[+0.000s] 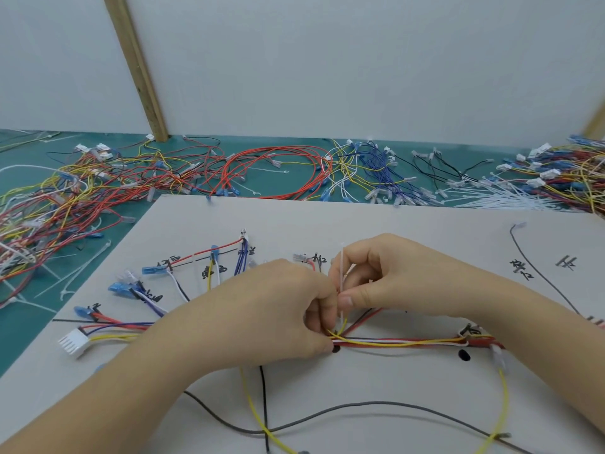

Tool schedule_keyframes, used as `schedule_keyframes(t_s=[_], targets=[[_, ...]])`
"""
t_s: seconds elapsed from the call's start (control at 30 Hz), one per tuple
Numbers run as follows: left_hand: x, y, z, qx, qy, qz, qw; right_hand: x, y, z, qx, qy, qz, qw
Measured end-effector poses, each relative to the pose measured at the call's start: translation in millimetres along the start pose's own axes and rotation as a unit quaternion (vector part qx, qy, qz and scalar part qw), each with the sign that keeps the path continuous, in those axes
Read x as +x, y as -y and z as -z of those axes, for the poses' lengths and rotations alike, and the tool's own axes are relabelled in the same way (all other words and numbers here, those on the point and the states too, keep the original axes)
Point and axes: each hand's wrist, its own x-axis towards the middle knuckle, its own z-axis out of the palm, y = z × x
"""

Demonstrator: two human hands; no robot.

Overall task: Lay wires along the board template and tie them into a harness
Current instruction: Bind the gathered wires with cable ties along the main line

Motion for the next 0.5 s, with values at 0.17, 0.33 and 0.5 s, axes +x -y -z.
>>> schedule_keyframes(t_s=[0.17,0.33,0.5], targets=[[2,-1,1,0.047,-0.021,-0.058,0.997,-2,3,1,0.006,0.004,-0.017,1.000],[0,-1,7,0.046,-0.038,-0.105,0.993,-2,3,-3,-0.011,-0.029,-0.019,0.999],[0,3,9,0.066,-0.024,-0.094,0.993,-2,3,-1,-0.022,-0.054,0.006,0.998]])
